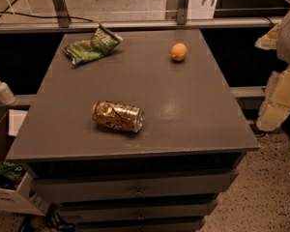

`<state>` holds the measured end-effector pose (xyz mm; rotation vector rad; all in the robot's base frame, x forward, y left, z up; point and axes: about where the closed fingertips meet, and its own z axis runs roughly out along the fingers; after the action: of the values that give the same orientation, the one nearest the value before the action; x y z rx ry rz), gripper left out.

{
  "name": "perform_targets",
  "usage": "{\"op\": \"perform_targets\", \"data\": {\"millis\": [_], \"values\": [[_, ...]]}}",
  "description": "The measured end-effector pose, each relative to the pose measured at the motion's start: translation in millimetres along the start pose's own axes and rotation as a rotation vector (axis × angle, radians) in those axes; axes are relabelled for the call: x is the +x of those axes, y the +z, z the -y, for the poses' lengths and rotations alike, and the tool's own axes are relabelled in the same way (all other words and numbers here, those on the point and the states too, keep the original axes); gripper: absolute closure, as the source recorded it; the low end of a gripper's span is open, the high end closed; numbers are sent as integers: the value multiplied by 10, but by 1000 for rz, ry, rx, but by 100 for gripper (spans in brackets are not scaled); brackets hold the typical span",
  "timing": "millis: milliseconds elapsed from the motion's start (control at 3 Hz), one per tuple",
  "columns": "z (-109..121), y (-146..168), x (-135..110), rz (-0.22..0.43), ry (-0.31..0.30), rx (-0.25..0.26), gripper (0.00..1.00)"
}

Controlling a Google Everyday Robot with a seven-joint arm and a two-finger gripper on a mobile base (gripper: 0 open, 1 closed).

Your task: Move orange can near green jalapeno chip bag

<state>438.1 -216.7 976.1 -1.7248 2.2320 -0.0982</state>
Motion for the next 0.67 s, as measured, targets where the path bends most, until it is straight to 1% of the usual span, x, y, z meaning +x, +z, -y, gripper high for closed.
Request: {"op": "perform_targets", "data": {"millis": [333, 667], "values": [[0, 0, -1, 0, 0, 0, 0], [-16, 82, -167, 56, -21, 6, 0]]}}
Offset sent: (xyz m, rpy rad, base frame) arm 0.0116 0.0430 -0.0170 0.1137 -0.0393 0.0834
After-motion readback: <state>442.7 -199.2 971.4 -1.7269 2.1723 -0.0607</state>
